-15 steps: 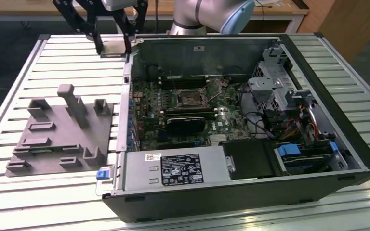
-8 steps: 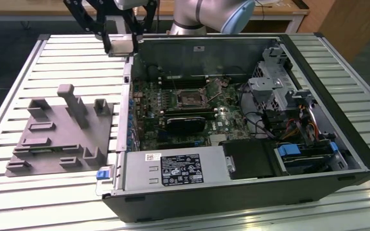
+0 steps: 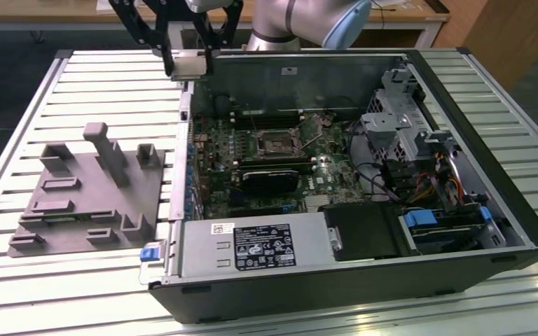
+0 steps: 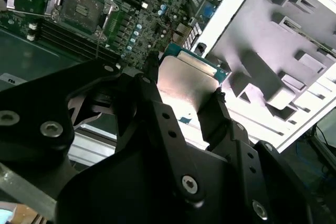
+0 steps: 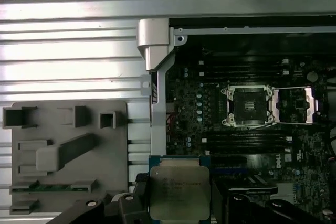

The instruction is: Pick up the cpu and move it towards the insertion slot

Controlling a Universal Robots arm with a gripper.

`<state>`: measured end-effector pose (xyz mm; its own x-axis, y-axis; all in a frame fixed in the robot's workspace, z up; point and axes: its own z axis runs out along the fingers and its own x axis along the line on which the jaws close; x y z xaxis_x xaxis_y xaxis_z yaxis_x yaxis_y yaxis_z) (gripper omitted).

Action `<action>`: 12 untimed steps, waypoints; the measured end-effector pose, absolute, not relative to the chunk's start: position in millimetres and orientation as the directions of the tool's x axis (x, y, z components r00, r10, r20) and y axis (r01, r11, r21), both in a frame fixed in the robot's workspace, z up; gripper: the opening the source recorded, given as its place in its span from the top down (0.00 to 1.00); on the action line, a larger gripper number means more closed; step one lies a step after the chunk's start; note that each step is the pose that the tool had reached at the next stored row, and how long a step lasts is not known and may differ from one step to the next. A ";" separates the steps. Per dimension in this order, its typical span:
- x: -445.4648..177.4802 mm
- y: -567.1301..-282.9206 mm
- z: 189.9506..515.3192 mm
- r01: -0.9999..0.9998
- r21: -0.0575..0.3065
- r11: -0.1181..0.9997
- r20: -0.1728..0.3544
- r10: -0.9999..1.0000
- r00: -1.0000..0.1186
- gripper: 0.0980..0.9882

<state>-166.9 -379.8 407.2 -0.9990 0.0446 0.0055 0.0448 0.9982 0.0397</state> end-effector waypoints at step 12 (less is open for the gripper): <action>-140.1 -375.2 407.1 0.045 0.040 0.998 0.005 0.045 -0.999 0.50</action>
